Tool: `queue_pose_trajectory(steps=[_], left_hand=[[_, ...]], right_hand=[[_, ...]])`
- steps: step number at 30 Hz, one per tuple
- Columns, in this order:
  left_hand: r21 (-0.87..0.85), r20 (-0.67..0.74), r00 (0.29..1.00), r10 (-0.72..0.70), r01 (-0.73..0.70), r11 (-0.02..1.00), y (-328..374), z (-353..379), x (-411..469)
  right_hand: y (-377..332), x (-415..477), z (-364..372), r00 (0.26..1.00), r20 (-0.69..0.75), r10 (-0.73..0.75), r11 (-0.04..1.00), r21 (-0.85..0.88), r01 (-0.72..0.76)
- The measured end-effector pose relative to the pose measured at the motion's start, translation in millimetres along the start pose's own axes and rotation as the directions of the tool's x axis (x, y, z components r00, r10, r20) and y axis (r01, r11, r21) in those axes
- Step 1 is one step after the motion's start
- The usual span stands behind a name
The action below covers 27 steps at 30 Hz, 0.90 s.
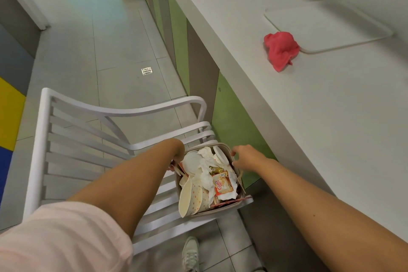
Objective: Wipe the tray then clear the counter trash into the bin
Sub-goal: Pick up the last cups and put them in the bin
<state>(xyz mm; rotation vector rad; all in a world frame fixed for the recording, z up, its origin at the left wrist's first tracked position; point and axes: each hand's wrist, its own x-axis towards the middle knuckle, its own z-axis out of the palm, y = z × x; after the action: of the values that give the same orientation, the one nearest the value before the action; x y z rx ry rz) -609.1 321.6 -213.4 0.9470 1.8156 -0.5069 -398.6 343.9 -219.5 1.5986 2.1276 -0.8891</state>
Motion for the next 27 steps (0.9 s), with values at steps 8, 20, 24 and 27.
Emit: queue_pose_trajectory(steps=[8, 20, 24, 27], left_hand=[[0.086, 0.027, 0.999, -0.041, 0.039, 0.996, 6, 20, 18], [-0.109, -0.170, 0.972, 0.165, -0.185, 0.977, 34, -7, -13], [-0.209, -0.333, 0.900, 0.280, -0.360, 0.909, 56, -16, -26], [-0.260, -0.444, 0.817, 0.368, -0.510, 0.820, 78, -22, -44]], right_hand=[[-1, -4, -5, 1.000, -0.005, -0.006, 1.000, 0.002, 0.006], [-10, -14, -24, 0.996, -0.048, -0.075, 0.997, 0.009, 0.076], [-16, -27, -39, 0.989, -0.088, -0.121, 0.991, 0.037, 0.125], [-19, -36, -56, 0.973, -0.170, -0.159, 0.986, 0.020, 0.165]])
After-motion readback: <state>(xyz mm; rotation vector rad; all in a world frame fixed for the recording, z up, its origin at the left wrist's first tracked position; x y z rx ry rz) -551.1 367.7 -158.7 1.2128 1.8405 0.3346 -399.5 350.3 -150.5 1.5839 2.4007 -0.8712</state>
